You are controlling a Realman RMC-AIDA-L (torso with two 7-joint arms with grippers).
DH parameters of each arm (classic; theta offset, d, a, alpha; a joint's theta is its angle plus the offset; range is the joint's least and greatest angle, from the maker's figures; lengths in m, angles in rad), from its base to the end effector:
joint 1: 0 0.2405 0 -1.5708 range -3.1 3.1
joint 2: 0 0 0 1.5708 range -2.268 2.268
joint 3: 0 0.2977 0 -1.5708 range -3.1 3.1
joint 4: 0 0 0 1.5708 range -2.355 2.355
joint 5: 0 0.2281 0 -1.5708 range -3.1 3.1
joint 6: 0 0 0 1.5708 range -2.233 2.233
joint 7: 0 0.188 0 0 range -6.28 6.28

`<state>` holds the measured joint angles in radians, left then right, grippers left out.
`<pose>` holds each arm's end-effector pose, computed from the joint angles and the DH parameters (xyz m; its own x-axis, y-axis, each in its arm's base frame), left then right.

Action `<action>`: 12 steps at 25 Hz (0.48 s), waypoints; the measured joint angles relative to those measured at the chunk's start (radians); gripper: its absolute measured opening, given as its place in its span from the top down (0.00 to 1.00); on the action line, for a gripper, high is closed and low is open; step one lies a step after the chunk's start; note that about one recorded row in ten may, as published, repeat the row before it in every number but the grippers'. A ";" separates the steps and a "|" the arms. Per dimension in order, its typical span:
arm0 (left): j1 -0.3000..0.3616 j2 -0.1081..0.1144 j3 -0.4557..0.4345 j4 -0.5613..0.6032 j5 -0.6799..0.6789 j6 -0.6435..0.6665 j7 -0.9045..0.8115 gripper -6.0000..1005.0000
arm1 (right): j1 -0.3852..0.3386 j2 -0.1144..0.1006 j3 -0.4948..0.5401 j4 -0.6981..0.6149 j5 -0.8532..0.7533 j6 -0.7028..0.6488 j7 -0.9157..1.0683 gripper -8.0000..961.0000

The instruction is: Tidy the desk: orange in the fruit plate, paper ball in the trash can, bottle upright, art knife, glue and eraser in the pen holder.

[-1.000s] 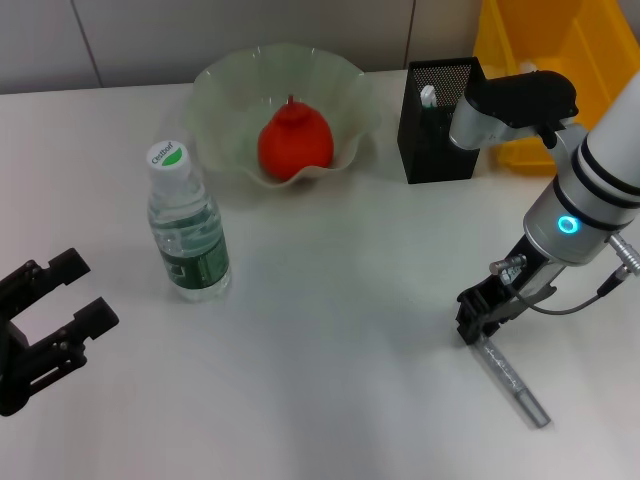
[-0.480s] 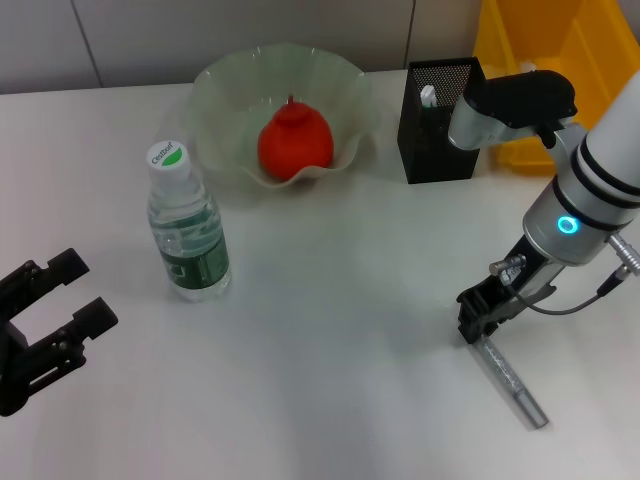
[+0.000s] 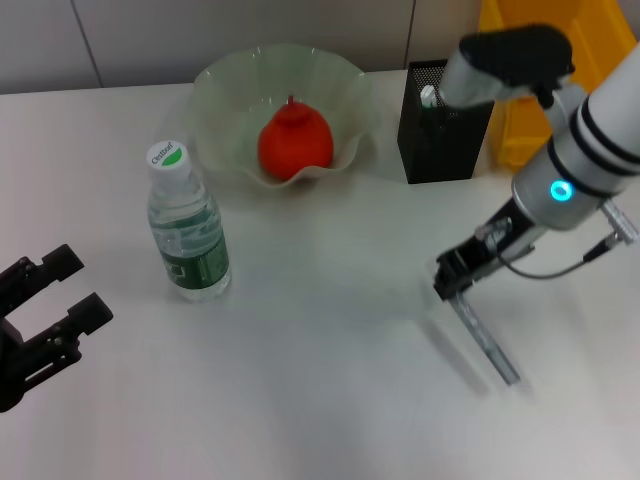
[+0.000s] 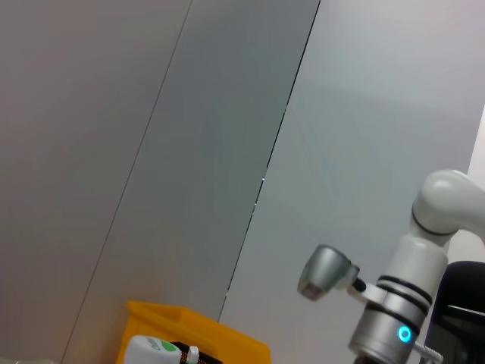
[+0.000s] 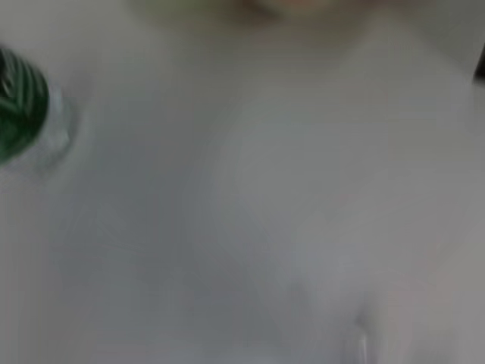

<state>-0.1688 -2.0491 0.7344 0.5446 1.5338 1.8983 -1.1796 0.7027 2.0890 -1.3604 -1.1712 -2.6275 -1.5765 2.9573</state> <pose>-0.3275 0.2526 -0.0058 0.4855 0.2066 0.8495 0.5330 -0.8402 -0.1002 0.2288 0.4055 -0.0775 0.3996 -0.9090 0.1181 -0.7856 -0.4060 -0.4669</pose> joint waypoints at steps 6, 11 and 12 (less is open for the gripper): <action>0.002 -0.001 -0.003 0.000 0.000 0.003 0.000 0.25 | -0.001 -0.007 0.032 -0.126 0.029 0.046 -0.006 0.85; 0.004 -0.005 -0.014 0.000 0.000 0.008 -0.001 0.25 | 0.008 -0.009 0.090 -0.203 0.039 0.086 -0.029 0.85; 0.004 -0.006 -0.017 0.000 0.000 0.009 -0.002 0.25 | 0.008 -0.009 0.097 -0.222 0.040 0.095 -0.030 0.85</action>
<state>-0.1648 -2.0547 0.7174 0.5446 1.5339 1.9072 -1.1820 0.7102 2.0799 -1.2638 -1.3932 -2.5870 -1.4816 2.9270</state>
